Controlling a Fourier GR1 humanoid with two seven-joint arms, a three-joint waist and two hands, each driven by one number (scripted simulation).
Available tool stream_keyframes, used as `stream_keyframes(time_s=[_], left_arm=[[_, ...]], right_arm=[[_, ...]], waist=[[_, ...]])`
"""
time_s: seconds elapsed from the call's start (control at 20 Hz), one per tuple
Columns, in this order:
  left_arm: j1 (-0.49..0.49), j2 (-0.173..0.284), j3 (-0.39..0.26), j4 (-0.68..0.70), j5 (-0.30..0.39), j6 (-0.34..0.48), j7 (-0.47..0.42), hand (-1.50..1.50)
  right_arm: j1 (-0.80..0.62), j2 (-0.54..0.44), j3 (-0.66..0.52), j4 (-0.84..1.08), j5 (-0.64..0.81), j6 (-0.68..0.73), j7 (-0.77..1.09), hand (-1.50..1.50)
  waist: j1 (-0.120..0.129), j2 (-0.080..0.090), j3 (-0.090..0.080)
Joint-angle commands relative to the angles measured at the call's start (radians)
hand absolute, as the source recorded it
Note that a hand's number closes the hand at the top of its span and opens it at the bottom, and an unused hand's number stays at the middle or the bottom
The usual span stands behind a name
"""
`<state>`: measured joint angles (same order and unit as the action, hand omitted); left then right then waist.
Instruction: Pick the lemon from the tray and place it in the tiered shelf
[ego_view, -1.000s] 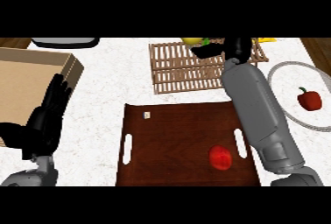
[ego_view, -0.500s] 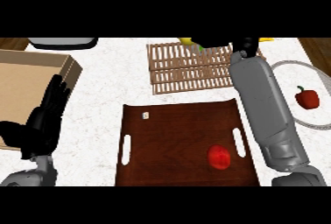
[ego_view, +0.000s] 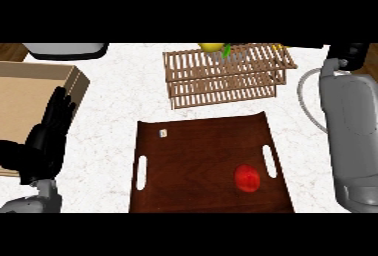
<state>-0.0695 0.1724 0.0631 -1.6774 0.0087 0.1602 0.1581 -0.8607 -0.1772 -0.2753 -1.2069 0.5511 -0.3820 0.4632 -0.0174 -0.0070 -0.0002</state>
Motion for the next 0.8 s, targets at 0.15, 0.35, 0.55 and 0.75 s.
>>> stream_keyframes(time_s=[0.15, 0.35, 0.55, 0.75], left_arm=[[0.017, 0.043, 0.052, -0.029, 0.034, -0.035, 0.024, 0.0], [0.009, -0.011, -0.004, -0.02, -0.003, -0.016, 0.005, 0.0], [0.036, -0.045, -0.027, -0.035, -0.029, 0.009, -0.008, 0.0], [-0.006, -0.052, -0.027, -0.003, -0.046, 0.008, -0.007, 0.0]], right_arm=[[0.23, -0.129, -0.072, -0.352, -0.13, 0.186, 0.137, -1.5], [0.359, -0.177, -0.14, -0.447, -0.257, 0.278, 0.118, -1.5], [0.448, -0.255, -0.263, -0.478, -0.418, 0.381, 0.035, -1.5], [0.487, -0.269, -0.274, -0.499, -0.461, 0.397, 0.032, -1.5]], waist=[[-0.005, -0.003, 0.0], [0.006, 0.004, 0.0], [0.007, 0.004, 0.001], [0.014, 0.006, 0.0]])
